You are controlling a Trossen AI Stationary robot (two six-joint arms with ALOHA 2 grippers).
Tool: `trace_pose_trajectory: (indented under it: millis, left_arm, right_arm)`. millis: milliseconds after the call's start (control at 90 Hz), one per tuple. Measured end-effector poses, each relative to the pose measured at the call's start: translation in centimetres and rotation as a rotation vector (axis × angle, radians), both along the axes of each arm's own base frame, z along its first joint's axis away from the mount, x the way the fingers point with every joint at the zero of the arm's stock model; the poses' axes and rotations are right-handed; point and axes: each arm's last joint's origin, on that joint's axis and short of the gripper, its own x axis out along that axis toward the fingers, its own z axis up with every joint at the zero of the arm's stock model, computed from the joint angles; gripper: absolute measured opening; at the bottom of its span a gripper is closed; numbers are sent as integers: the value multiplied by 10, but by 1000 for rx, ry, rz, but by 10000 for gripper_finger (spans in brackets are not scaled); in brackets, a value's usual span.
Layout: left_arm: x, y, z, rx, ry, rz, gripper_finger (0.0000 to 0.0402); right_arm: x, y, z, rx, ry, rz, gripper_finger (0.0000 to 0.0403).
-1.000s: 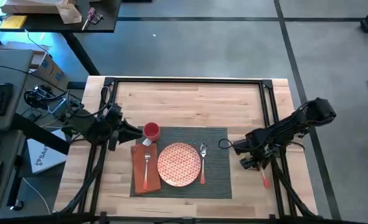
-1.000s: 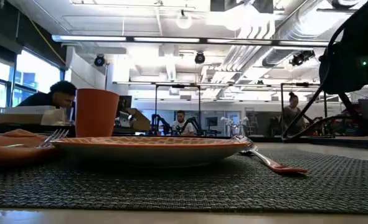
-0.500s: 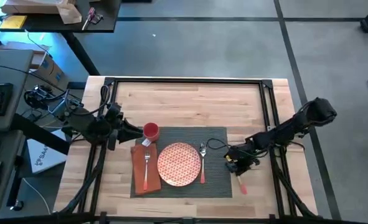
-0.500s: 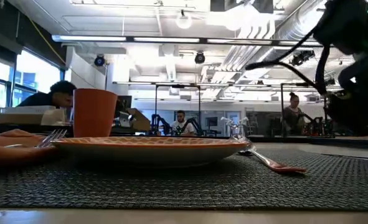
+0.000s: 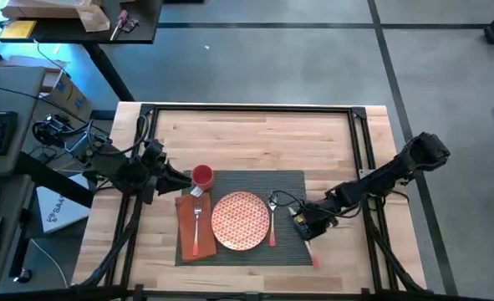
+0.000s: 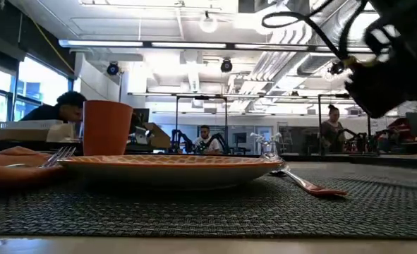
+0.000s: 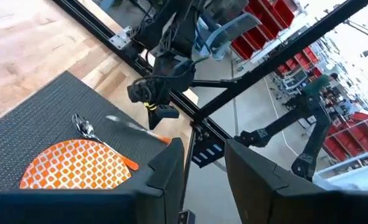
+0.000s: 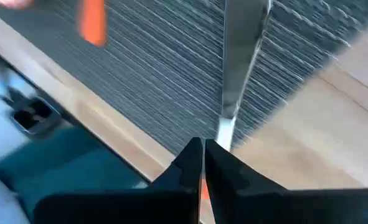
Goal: Set table place
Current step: Put the orange table knife on the gray tablemat to the right of the orange spoon
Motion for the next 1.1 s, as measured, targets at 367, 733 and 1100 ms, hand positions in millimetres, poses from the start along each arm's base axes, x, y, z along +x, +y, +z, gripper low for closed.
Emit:
trace_pose_trajectory:
  millis: [367, 733, 1100]
  left_arm:
    - [0, -1, 0, 9, 3, -25, 99]
    - [0, -1, 0, 9, 3, -26, 99]
    - [0, -1, 0, 2, 3, -23, 99]
  right_arm:
    - [-2, 8, 2, -9, 0, -38, 15]
    - [-2, 23, -20, -49, 59, -74, 175]
    - [18, 35, -28, -149, 250, -66, 61]
